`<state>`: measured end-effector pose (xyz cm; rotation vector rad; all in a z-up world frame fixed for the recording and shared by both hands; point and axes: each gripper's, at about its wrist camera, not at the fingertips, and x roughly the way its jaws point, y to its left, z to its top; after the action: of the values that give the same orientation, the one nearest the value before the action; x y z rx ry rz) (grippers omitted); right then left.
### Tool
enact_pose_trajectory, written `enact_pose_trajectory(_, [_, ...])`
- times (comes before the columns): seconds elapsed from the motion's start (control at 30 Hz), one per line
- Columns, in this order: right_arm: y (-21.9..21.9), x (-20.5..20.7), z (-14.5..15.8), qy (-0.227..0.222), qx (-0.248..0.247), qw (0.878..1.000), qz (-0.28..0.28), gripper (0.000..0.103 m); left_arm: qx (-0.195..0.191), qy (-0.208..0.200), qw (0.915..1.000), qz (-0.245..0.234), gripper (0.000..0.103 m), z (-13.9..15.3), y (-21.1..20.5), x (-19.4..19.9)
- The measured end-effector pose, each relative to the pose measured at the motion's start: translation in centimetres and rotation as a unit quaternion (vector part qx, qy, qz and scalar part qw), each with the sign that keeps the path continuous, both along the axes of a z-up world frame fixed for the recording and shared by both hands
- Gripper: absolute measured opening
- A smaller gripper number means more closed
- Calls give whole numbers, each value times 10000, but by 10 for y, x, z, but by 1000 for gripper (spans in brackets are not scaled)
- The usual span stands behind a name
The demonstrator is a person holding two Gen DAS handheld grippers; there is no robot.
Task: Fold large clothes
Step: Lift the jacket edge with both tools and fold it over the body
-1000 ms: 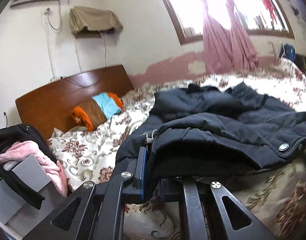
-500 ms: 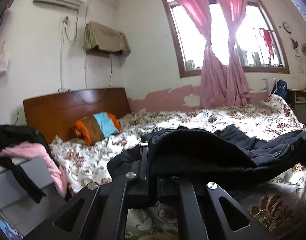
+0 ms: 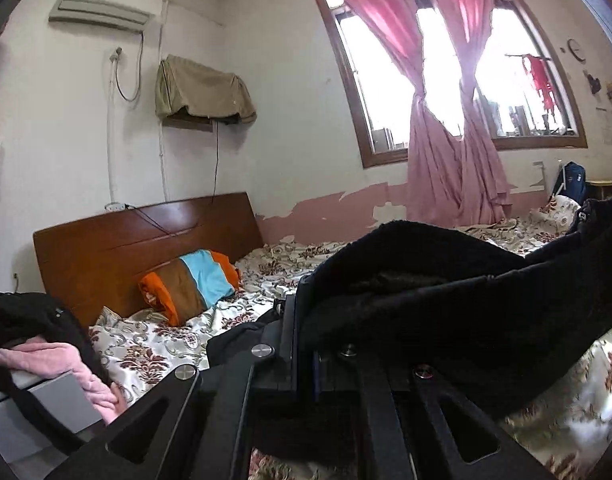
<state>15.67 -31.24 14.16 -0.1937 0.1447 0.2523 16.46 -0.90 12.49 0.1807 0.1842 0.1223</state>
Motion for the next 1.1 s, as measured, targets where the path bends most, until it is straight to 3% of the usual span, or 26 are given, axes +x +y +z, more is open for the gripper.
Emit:
enact_pose_trajectory(0.23, [2,97,-1,212,217,9995,-31,6,52,346,9992,174,5,7,-4,87])
enact_pose_trajectory(0.57, [4,207,-37,736,388,9961,-286,6,-5,620,9976,303,5,-15,-2,189])
enact_pose_trajectory(0.87, [20,265,-75,1124,148,9914,-658,7,-508,1289,9901,226,5,-64,18,274])
enact_pose_trajectory(1.1, [19,289,-94,1421,171,9865,-795,8,-739,1687,9828,130,6,-92,24,309])
